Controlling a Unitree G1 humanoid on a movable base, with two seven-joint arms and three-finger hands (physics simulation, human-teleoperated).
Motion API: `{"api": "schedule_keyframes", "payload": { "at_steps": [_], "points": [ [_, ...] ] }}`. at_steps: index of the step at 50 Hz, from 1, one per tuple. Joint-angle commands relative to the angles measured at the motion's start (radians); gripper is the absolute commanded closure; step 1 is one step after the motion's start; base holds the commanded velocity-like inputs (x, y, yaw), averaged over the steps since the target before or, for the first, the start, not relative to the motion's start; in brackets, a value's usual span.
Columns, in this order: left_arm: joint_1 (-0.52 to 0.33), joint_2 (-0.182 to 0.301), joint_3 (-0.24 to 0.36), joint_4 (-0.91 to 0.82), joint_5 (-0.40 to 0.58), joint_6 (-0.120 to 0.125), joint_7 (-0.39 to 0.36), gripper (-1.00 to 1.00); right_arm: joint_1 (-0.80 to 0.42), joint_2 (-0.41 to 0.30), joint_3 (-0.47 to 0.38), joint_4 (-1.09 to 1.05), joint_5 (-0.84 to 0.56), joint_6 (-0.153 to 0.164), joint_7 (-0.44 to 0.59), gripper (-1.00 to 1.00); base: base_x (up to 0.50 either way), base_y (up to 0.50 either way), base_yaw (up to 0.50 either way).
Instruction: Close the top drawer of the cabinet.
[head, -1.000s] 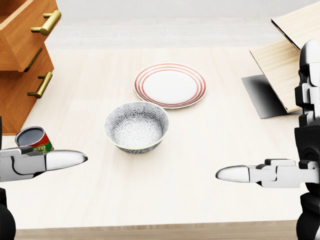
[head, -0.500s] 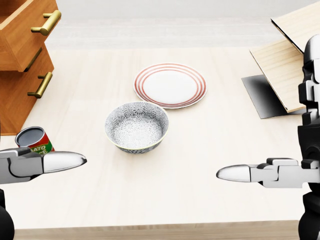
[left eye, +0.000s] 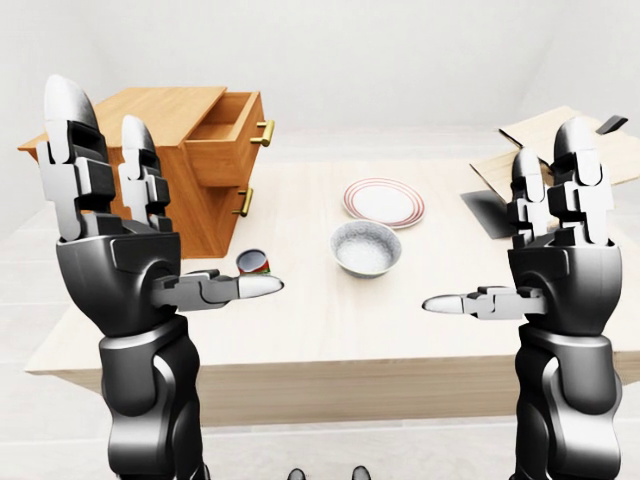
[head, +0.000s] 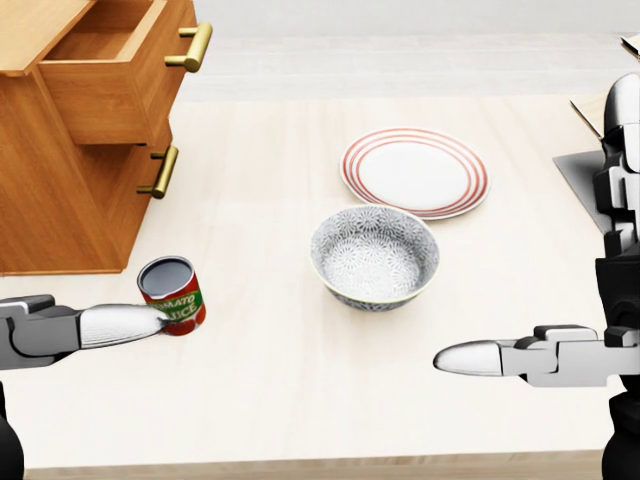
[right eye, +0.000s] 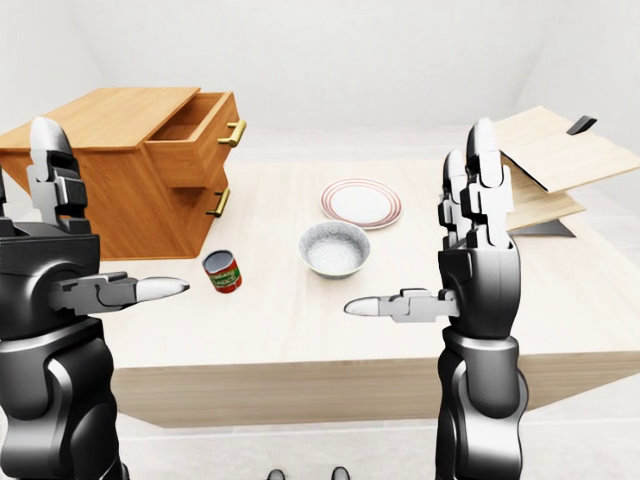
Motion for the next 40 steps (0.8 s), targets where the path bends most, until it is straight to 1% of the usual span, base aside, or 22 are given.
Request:
{"api": "schedule_keyframes", "payload": {
  "at_steps": [1,9,18,23,26,36,40],
  "points": [
    [0.003,0.005,0.0,-0.003,0.005,0.0,0.002,-1.0,0.01,-0.002,0.009,-0.003,-0.015,0.0,0.011,-1.0,0.05,0.5,0.0],
    [-0.018,0.005,0.013,-0.008,-0.007,0.0,0.007,-1.0,0.011,0.007,0.005,0.016,-0.013,0.0,0.017,-1.0,0.06,0.5,0.0],
    [-0.015,0.005,0.004,-0.01,-0.007,0.0,0.011,-1.0,0.008,0.009,0.01,0.011,-0.002,0.0,0.022,-1.0,0.08,0.5,0.0],
    [-0.023,0.007,0.018,-0.009,-0.017,0.0,0.013,-1.0,0.013,0.011,0.007,0.014,0.002,0.0,0.024,-1.0,0.1,0.5,0.0],
    [-0.01,0.006,0.005,-0.014,-0.012,0.0,0.014,-1.0,0.016,0.011,0.013,0.021,-0.001,0.0,0.024,-1.0,0.1,0.5,0.0],
    [-0.01,0.006,0.002,-0.014,-0.01,0.0,0.013,-1.0,0.034,0.014,0.005,0.017,0.0,0.0,0.028,-1.0,0.1,0.49,0.0],
    [-0.011,0.005,0.0,-0.019,-0.009,0.0,0.013,-1.0,0.029,0.014,0.005,0.005,0.0,0.0,0.027,-1.0,0.11,0.25,0.0]
  ]
}}
